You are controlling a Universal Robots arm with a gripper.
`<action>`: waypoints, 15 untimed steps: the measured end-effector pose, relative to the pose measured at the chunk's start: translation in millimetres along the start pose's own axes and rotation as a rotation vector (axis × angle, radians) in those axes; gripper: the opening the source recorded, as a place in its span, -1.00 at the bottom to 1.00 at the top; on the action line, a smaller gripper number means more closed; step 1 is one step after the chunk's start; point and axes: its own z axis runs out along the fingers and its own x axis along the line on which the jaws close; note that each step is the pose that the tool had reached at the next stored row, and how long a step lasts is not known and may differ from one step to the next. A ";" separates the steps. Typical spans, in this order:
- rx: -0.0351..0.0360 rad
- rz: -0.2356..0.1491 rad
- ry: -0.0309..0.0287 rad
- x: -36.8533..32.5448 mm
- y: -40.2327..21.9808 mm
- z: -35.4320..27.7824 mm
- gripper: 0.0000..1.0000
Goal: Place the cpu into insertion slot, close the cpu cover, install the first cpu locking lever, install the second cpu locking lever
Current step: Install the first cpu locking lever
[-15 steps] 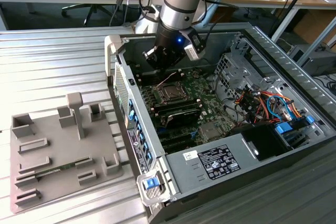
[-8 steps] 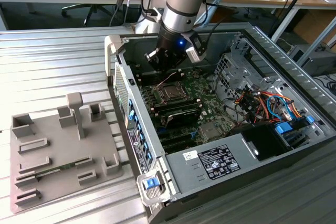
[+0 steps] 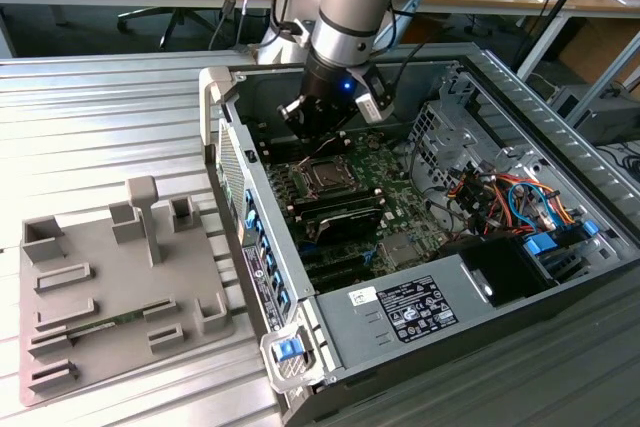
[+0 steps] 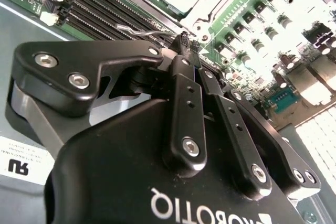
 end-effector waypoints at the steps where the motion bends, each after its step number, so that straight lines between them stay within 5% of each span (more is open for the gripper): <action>1: -0.0002 0.000 0.0014 -1.6 -0.2 1.5 -0.79; 15: -0.0012 0.000 0.0119 -17.5 -2.0 11.4 -0.79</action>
